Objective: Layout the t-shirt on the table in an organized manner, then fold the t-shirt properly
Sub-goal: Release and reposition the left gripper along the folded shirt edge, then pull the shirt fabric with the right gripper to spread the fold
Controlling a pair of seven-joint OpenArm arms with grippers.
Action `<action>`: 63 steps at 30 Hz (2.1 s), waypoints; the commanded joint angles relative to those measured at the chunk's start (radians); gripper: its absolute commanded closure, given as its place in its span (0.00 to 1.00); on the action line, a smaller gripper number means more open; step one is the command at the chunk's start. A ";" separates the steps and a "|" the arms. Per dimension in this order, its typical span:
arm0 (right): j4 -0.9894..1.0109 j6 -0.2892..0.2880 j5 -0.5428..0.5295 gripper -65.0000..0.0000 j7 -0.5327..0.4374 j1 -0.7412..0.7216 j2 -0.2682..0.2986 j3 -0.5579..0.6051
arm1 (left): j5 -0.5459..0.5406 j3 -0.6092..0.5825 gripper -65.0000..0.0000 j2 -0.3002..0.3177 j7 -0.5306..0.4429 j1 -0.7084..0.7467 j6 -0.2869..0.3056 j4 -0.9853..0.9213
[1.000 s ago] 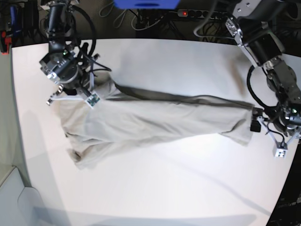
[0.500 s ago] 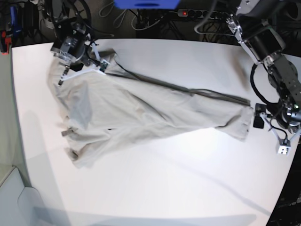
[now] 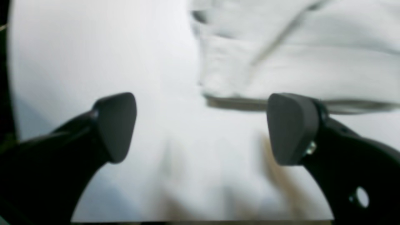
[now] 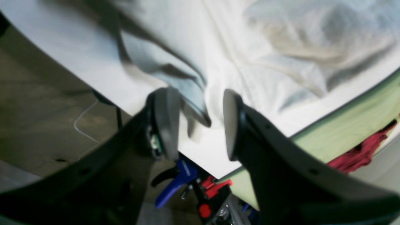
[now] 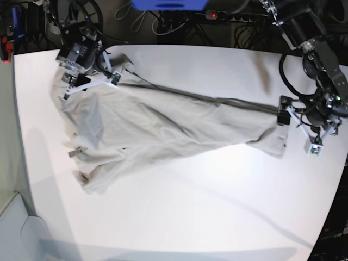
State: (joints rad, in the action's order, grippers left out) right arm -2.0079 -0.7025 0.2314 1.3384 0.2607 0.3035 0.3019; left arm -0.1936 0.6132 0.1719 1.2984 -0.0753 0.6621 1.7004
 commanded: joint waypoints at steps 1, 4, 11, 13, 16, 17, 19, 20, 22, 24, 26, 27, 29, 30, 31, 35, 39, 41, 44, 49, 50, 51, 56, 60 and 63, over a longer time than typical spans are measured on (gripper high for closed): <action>-0.018 0.004 0.010 0.63 0.002 -0.016 0.001 -0.005 | -0.027 0.003 0.00 0.015 -0.016 -0.017 -0.002 0.013; -0.018 0.004 0.010 0.63 0.002 -0.022 0.000 -0.005 | -0.053 -0.002 0.00 0.004 -0.018 -0.021 -0.002 0.010; -0.018 0.004 0.010 0.63 0.002 -0.031 0.000 -0.007 | -0.120 -0.002 0.16 -0.028 -0.018 -0.090 -0.003 -0.116; -0.018 0.004 0.010 0.63 0.002 -0.031 0.000 -0.007 | -0.120 0.003 0.28 -0.025 -0.019 -0.116 -0.014 -0.181; -0.018 0.004 0.010 0.63 0.002 -0.031 0.001 -0.007 | -0.120 0.003 0.46 -0.019 -0.039 -0.133 -0.014 -0.251; -0.018 0.004 0.010 0.63 0.002 -0.031 0.001 -0.007 | -0.119 0.003 0.48 -0.018 -0.064 -0.133 -0.015 -0.265; -0.018 0.004 0.010 0.63 0.002 -0.031 0.001 -0.007 | -0.117 0.003 0.47 -0.019 -0.113 -0.133 -0.015 -0.293; -0.018 0.004 0.010 0.63 0.002 -0.031 0.001 -0.007 | -0.117 0.003 0.47 -0.021 -0.133 -0.134 -0.017 -0.313; -0.018 0.004 0.010 0.63 0.002 -0.031 0.001 -0.007 | -0.117 0.001 0.48 -0.022 -0.167 -0.139 -0.017 -0.352; -0.018 0.004 0.010 0.63 0.002 -0.031 0.001 -0.007 | -0.117 -0.002 0.48 -0.022 -0.201 -0.160 -0.017 -0.402; -0.018 0.004 0.010 0.63 0.002 -0.031 0.001 -0.007 | -0.117 -0.002 0.48 -0.021 -0.227 -0.180 -0.017 -0.468; -0.018 0.004 0.010 0.63 0.002 -0.031 0.001 -0.007 | -0.117 -0.002 0.48 -0.019 -0.231 -0.197 -0.017 -0.509; -0.018 0.004 0.010 0.63 0.002 -0.034 0.001 -0.007 | -0.117 -0.002 0.48 -0.018 -0.220 -0.223 -0.017 -0.563; -0.018 0.004 0.010 0.63 0.002 -0.044 0.004 -0.007 | -0.122 -0.002 0.49 -0.018 -0.210 -0.225 -0.017 -0.569; -0.018 0.004 0.010 0.63 0.002 -0.050 0.004 -0.008 | -0.123 -0.002 0.52 -0.022 -0.201 -0.225 -0.015 -0.566; -0.018 0.004 0.010 0.63 0.002 -0.077 0.007 -0.119 | -0.125 0.003 0.82 -0.024 -0.176 -0.200 -0.015 -0.500; -0.020 0.004 0.010 0.63 0.002 -0.119 0.047 -0.228 | -0.119 0.003 0.99 -0.016 -0.173 -0.169 -0.015 -0.443; -0.020 0.004 0.010 0.63 0.000 -0.151 0.056 -0.267 | -0.119 0.003 1.00 -0.007 -0.176 -0.156 -0.015 -0.434; -0.014 0.004 0.010 0.63 0.000 -0.235 0.053 -0.321 | -0.123 0.003 1.00 0.010 -0.168 -0.146 -0.015 -0.432; 0.058 0.004 0.004 0.62 -0.006 -0.481 0.021 -0.235 | -0.125 0.003 1.00 0.016 -0.168 -0.113 -0.015 -0.432; 0.097 0.004 0.006 0.62 -0.027 -0.545 0.004 -0.209 | -0.126 0.003 1.00 0.016 -0.168 -0.111 -0.014 -0.432; 0.147 0.004 0.006 0.62 -0.050 -0.598 -0.017 -0.189 | -0.126 0.003 1.00 0.016 -0.167 -0.111 -0.011 -0.429; 0.453 0.004 0.009 0.59 -0.191 -0.772 -0.125 -0.174 | -0.128 0.004 1.00 0.018 -0.144 -0.087 -0.005 -0.294; 0.777 0.004 0.010 0.43 -0.288 -0.886 -0.163 -0.174 | -0.128 0.004 1.00 0.010 -0.055 -0.091 -0.005 -0.170; 0.941 0.004 0.009 0.34 -0.396 -0.927 -0.168 -0.175 | -0.128 0.004 1.00 0.008 -0.038 -0.093 -0.006 -0.138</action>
State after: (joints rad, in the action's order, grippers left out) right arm -1.0470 -0.7040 0.2493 0.9482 -0.6327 0.1360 0.1291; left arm -0.3122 0.6144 0.1684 1.2652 -0.1482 0.6552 1.5463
